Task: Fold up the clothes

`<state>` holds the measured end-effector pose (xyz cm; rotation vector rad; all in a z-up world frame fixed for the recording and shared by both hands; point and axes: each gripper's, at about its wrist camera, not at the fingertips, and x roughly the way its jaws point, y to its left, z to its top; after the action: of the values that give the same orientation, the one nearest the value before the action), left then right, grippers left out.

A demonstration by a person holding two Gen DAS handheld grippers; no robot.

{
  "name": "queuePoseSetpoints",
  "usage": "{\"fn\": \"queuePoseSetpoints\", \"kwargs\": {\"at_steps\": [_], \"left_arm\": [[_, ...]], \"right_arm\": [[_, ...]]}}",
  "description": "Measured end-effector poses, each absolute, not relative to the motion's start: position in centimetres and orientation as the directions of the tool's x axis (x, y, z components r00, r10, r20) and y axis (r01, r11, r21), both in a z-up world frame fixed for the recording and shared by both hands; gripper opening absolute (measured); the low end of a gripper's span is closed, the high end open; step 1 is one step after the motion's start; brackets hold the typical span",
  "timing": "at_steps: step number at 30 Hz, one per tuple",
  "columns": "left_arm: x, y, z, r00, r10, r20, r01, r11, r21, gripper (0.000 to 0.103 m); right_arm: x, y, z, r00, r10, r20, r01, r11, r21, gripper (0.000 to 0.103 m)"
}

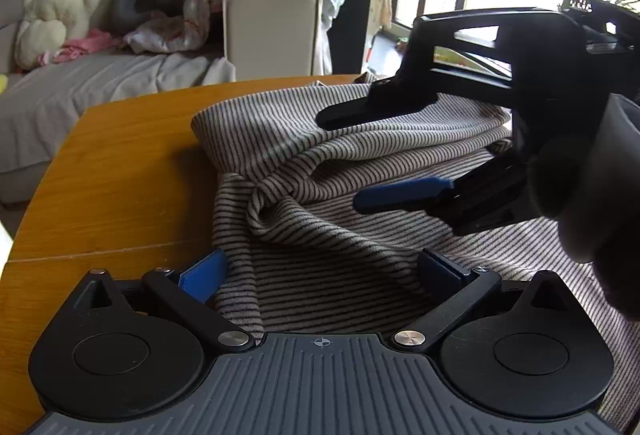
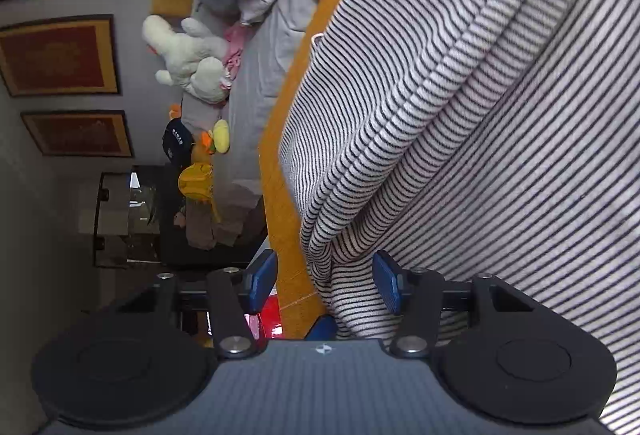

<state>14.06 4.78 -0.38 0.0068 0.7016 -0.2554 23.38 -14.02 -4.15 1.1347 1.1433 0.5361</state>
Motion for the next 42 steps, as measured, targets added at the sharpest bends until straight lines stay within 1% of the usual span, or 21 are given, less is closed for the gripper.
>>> {"fn": "queuePoseSetpoints", "kwargs": {"at_steps": [3, 4, 5, 6, 7, 11, 15, 17, 18, 19, 20, 23, 25, 26, 27, 31, 32, 35, 38, 40, 42], "left_arm": [[14.2, 4.9, -0.4, 0.73, -0.235, -0.641, 0.233, 0.968, -0.09, 0.103], [14.1, 4.9, -0.4, 0.73, -0.235, -0.641, 0.233, 0.968, -0.089, 0.103], [14.1, 4.9, -0.5, 0.73, -0.233, -0.642, 0.232, 0.969, -0.087, 0.103], [14.1, 4.9, -0.5, 0.73, -0.231, -0.643, 0.232, 0.969, -0.086, 0.103], [14.1, 4.9, -0.5, 0.73, -0.23, -0.644, 0.231, 0.969, -0.084, 0.103], [14.0, 4.9, -0.5, 0.73, -0.239, -0.64, 0.238, 0.967, -0.091, 0.103], [14.0, 4.9, -0.6, 0.729, -0.239, -0.642, 0.238, 0.967, -0.09, 0.103], [13.9, 4.9, -0.6, 0.728, -0.239, -0.642, 0.239, 0.967, -0.088, 0.103], [13.9, 4.9, -0.6, 0.728, -0.239, -0.643, 0.241, 0.967, -0.087, 0.103], [13.9, 5.0, -0.6, 0.727, -0.241, -0.643, 0.242, 0.966, -0.088, 0.103], [13.9, 5.1, -0.5, 0.727, -0.243, -0.643, 0.241, 0.966, -0.093, 0.103], [13.8, 5.5, -0.4, 0.723, -0.262, -0.639, 0.25, 0.962, -0.111, 0.103], [13.9, 6.1, -0.1, 0.722, -0.28, -0.633, 0.258, 0.958, -0.129, 0.103], [13.9, 6.3, 0.2, 0.726, -0.284, -0.626, 0.257, 0.957, -0.136, 0.103], [14.0, 6.6, 0.7, 0.735, -0.289, -0.613, 0.257, 0.956, -0.143, 0.103], [14.9, 6.6, 4.1, 0.818, -0.304, -0.488, 0.26, 0.953, -0.158, 0.103], [15.5, 6.3, 4.8, 0.835, -0.309, -0.455, 0.264, 0.951, -0.161, 0.103], [18.2, 4.8, 5.5, 0.839, -0.357, -0.411, 0.307, 0.934, -0.184, 0.103], [21.3, 3.7, 3.8, 0.807, -0.367, -0.462, 0.316, 0.93, -0.186, 0.103], [22.9, 3.9, 1.8, 0.777, -0.323, -0.54, 0.278, 0.946, -0.167, 0.103], [23.3, 4.9, 0.1, 0.759, -0.274, -0.59, 0.238, 0.961, -0.14, 0.103]], "right_arm": [[24.3, -13.0, -4.4, 0.401, 0.807, -0.434, 0.234, 0.368, 0.9, 0.051], [24.6, -12.7, -4.4, 0.414, 0.8, -0.434, 0.234, 0.367, 0.9, 0.047], [24.8, -12.4, -4.3, 0.428, 0.791, -0.436, 0.216, 0.379, 0.9, 0.039], [25.0, -12.2, -4.0, 0.445, 0.782, -0.437, 0.193, 0.393, 0.899, 0.022], [25.2, -12.1, -3.5, 0.463, 0.773, -0.434, 0.16, 0.408, 0.899, 0.02], [25.9, -12.1, -2.0, 0.56, 0.757, -0.335, 0.044, 0.377, 0.925, 0.017], [27.5, -11.6, -3.8, 0.497, 0.765, -0.41, 0.13, 0.402, 0.907, 0.018], [27.7, -12.1, -4.8, 0.441, 0.798, -0.41, 0.172, 0.373, 0.912, 0.018], [27.4, -12.6, -4.7, 0.423, 0.808, -0.411, 0.167, 0.376, 0.911, 0.021], [27.0, -13.3, -4.2, 0.41, 0.809, -0.422, 0.144, 0.399, 0.905, 0.035], [26.6, -14.0, -3.7, 0.397, 0.809, -0.434, 0.121, 0.422, 0.898, 0.04], [24.4, -17.5, -1.0, 0.457, 0.756, -0.469, 0.0, 0.527, 0.85, 0.042], [23.0, -20.4, 1.5, 0.576, 0.658, -0.485, -0.074, 0.633, 0.77, 0.04], [22.5, -21.6, 2.5, 0.636, 0.599, -0.486, -0.095, 0.686, 0.722, 0.037], [22.4, -22.3, 3.1, 0.678, 0.551, -0.486, -0.105, 0.728, 0.677, 0.03], [22.1, -24.8, 5.4, 0.827, 0.345, -0.443, -0.108, 0.872, 0.477, 0.029], [22.0, -25.2, 5.7, 0.846, 0.318, -0.428, -0.112, 0.891, 0.44, 0.029], [22.3, -23.6, 4.5, 0.818, 0.38, -0.432, -0.191, 0.887, 0.42, 0.029], [23.5, -22.5, 2.1, 0.755, 0.38, -0.534, -0.167, 0.9, 0.404, 0.027], [23.5, -22.9, 0.5, 0.754, 0.364, -0.547, -0.161, 0.91, 0.383, 0.0], [23.1, -23.9, 0.1, 0.753, 0.388, -0.531, -0.169, 0.895, 0.413, 0.0]]}}
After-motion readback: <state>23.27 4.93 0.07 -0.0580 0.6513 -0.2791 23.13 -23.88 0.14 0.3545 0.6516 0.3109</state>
